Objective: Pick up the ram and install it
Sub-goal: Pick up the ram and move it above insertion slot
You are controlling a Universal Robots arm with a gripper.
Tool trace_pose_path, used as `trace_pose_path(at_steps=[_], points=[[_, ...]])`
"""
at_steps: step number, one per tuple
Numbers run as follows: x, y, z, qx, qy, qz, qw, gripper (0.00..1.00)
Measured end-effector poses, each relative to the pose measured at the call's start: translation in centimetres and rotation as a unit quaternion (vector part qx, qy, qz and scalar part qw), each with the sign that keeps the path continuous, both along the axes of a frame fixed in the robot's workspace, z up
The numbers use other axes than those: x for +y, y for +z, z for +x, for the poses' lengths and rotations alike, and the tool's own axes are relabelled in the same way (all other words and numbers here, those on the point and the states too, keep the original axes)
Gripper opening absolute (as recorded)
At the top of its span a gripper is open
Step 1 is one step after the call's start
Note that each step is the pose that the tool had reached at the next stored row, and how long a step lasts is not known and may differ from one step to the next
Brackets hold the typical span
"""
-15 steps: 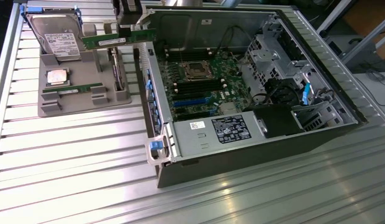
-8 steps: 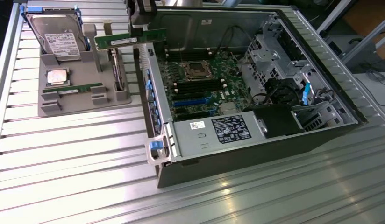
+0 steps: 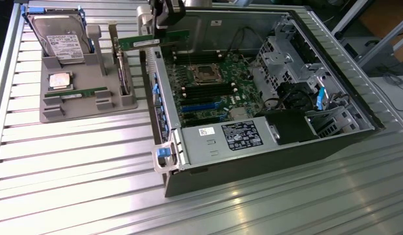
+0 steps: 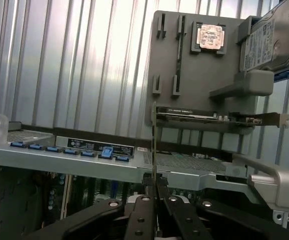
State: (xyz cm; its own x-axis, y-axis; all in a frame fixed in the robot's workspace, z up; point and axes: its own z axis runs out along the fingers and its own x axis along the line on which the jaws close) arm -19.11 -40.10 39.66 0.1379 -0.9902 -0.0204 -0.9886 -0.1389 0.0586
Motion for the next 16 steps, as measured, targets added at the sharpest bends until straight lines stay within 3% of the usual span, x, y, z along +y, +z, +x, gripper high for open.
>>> trace_pose_path(at_steps=[6, 16], points=[[0.00, 0.00, 2.3, 0.0000, 0.000, 0.0000, 1.0000, 0.13], [0.00, 0.00, 4.7, 0.0000, 0.000, 0.0000, 1.0000, 0.13]])
